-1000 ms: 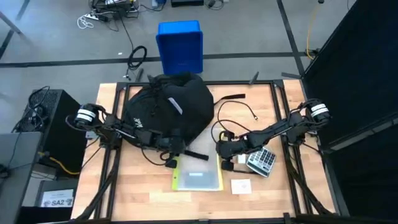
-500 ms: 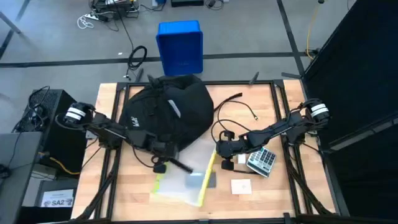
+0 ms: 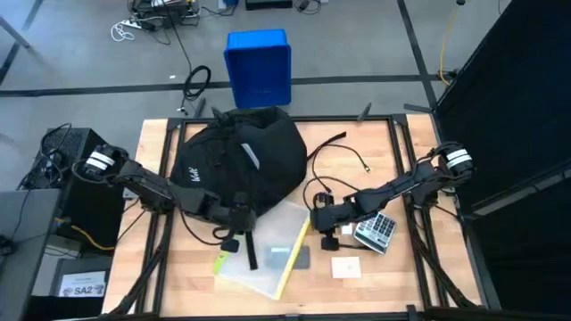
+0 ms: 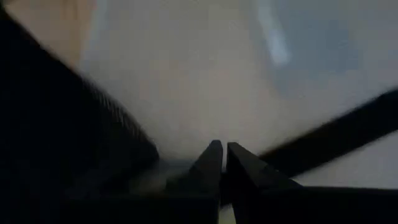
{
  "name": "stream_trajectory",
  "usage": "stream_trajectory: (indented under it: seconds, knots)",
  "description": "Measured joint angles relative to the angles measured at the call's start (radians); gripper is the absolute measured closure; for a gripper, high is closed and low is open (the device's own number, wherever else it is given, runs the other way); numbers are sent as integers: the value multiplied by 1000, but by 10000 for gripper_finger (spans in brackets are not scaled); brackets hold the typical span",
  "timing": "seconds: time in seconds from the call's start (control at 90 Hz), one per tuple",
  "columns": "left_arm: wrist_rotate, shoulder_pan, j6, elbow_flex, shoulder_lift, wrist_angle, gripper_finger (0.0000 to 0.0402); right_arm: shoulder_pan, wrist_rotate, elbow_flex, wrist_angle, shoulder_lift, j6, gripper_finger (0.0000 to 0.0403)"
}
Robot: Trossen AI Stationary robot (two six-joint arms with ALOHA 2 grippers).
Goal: Unpack backpack
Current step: Remove the pen from the zip bag
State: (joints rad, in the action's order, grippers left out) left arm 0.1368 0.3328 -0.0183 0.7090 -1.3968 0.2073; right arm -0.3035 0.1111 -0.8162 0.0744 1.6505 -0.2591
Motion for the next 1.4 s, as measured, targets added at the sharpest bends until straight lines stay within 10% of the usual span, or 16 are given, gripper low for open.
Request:
stream_trajectory:
  seconds: [0.567, 1.4]
  knots:
    - [-21, -5, 30, 1, -120, -63, 402, -75, 66, 0, -258, 181, -62, 402]
    - [55, -3, -218, 0, -43, 289, 402, -39, 26, 0, -326, 189, -80, 402]
